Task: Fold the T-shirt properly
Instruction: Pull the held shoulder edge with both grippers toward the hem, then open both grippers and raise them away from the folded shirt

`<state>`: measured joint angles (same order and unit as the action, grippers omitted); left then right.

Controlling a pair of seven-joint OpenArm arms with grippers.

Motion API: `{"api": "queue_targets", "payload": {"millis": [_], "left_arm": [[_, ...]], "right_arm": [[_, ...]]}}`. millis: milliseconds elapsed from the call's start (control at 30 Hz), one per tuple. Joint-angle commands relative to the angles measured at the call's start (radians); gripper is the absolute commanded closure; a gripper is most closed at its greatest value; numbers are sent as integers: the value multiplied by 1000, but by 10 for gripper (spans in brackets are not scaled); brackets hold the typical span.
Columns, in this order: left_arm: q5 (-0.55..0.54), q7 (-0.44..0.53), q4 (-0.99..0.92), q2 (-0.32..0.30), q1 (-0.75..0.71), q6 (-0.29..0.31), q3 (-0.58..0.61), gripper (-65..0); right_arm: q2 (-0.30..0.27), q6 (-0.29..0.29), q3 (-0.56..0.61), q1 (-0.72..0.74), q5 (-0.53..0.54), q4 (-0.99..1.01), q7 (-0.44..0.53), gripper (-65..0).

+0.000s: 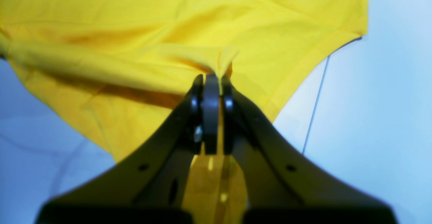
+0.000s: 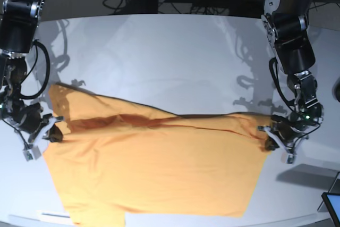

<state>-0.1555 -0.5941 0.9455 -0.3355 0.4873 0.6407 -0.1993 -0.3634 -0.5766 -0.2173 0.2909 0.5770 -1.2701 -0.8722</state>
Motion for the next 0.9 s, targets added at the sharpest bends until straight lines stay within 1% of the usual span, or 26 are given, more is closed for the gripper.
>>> {"api": "queue_targets", "payload": {"millis": [0,67,167,300,467,567,633,767,867], "left_arm": [[-5,32,0,-21,31,-26,7,0],[-5,56,-36,-18,46,-43,36,0],[-11,86,-87,-18,50,-43,34,0],[-8,107,-118,-26,52,-43,28,0],[-9,109,-122,-46,52,-43,28,0],[-13,109,-122,-67,54,-45,28,0],[-13,109,-125,-69,72,-45,28,0],[-9,110,-197,-70,115,-45,28,0],[-13,112,-237,-70,147,-45,28,0]], "right_arm": [[-18,-4,-4,28,16,-13,28,-1],[-19,-4,-3,29,16,-13,31,-1],[-18,-4,8,35,16,-7,54,-1],[-26,-4,109,72,16,60,97,-1],[-38,-4,193,132,16,192,190,-1],[-41,-4,204,159,16,252,213,-1],[-41,-4,204,179,16,272,230,-1],[-61,-1,206,198,16,281,230,-1],[-64,0,206,212,16,281,232,-1]]}}
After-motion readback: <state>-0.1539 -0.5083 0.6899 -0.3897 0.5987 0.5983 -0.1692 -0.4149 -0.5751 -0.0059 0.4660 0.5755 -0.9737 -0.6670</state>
